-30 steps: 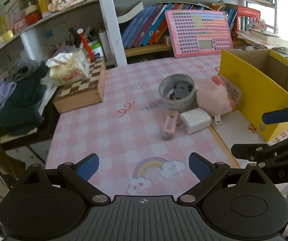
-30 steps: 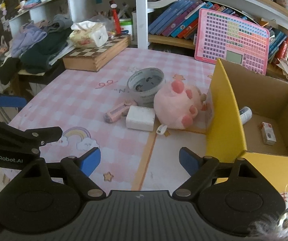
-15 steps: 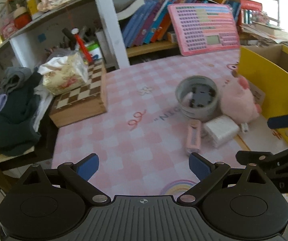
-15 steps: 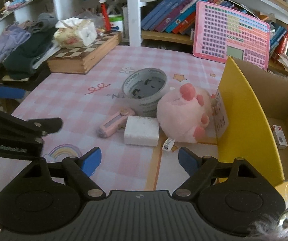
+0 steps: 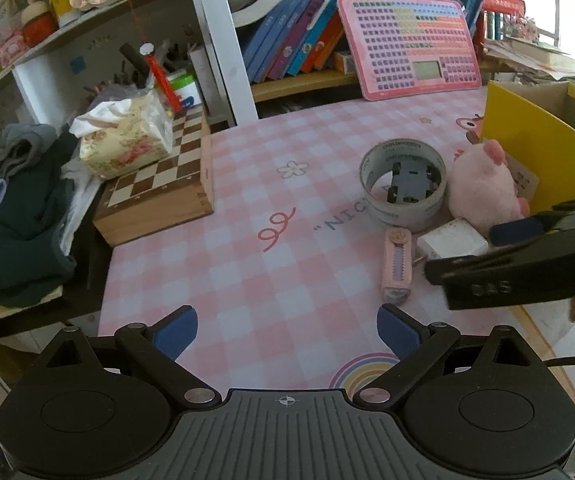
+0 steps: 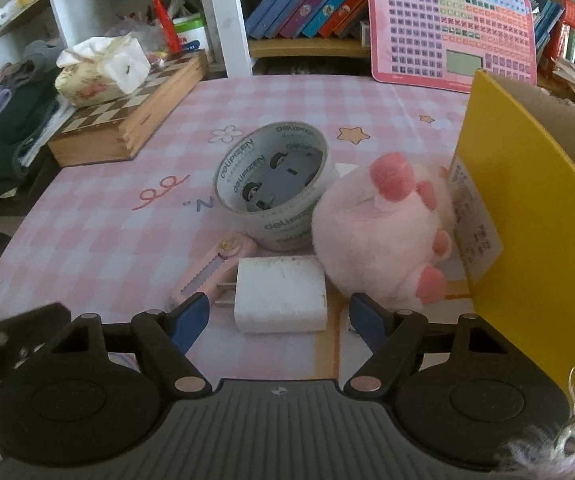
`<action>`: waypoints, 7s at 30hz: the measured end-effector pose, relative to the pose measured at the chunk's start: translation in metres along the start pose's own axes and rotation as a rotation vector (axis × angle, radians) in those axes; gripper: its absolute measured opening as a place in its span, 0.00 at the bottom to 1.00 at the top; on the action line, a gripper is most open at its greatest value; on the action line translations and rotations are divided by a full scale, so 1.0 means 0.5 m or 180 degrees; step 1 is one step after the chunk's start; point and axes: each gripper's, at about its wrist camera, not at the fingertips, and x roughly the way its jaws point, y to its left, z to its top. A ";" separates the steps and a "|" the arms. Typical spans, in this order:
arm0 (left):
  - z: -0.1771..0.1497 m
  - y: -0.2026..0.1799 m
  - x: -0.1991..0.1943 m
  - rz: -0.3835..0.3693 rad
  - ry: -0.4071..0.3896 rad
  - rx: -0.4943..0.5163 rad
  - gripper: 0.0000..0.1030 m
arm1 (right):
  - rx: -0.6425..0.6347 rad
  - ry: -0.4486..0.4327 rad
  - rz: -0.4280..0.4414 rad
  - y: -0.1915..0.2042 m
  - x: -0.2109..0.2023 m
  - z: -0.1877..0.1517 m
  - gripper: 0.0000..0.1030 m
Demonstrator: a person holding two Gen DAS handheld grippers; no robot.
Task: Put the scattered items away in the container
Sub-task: 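Grasp the pink box cutter with the left tool while the right tool grasps the white charger, then lift the pink box cutter and white charger off the table, then carry the box cutter and charger over the yellow box with both tools, then open the left tool dropping the box cutter while the right tool releases the charger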
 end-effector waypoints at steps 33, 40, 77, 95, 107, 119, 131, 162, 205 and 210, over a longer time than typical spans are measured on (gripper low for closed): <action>0.071 -0.092 0.176 -0.0950 0.0183 0.0272 0.22 | -0.0096 0.0163 -0.0202 -0.033 -0.032 -0.035 0.49; 0.067 -0.045 0.122 -0.1160 0.0173 -0.0054 0.22 | -0.0055 0.0244 -0.0055 -0.040 -0.053 -0.026 0.48; -0.013 0.011 -0.101 -0.1374 -0.0078 -0.0481 0.22 | -0.0404 0.0110 0.0382 0.021 -0.243 -0.085 0.48; -0.029 -0.005 -0.157 -0.1567 -0.0212 -0.0371 0.22 | -0.0190 -0.0056 0.0204 0.009 -0.316 -0.121 0.48; -0.021 -0.062 -0.167 -0.1855 -0.0228 -0.0185 0.22 | 0.0017 -0.0112 -0.0055 -0.027 -0.360 -0.147 0.48; -0.004 -0.134 -0.176 -0.2054 -0.0224 0.0021 0.22 | 0.0264 -0.0170 -0.0277 -0.087 -0.406 -0.183 0.48; 0.026 -0.226 -0.188 -0.2192 -0.0232 0.0252 0.22 | 0.0450 -0.0230 -0.0404 -0.163 -0.451 -0.207 0.48; 0.101 -0.458 -0.179 -0.2088 -0.0182 0.0228 0.22 | 0.0412 -0.0125 -0.0239 -0.418 -0.473 -0.201 0.48; 0.256 -0.556 0.091 -0.0871 0.0150 0.0662 0.23 | -0.2134 0.0551 0.0115 -0.484 -0.096 0.075 0.48; 0.252 -0.564 0.085 -0.0797 0.0139 0.0685 0.24 | -0.2184 0.0557 0.0159 -0.484 -0.098 0.072 0.49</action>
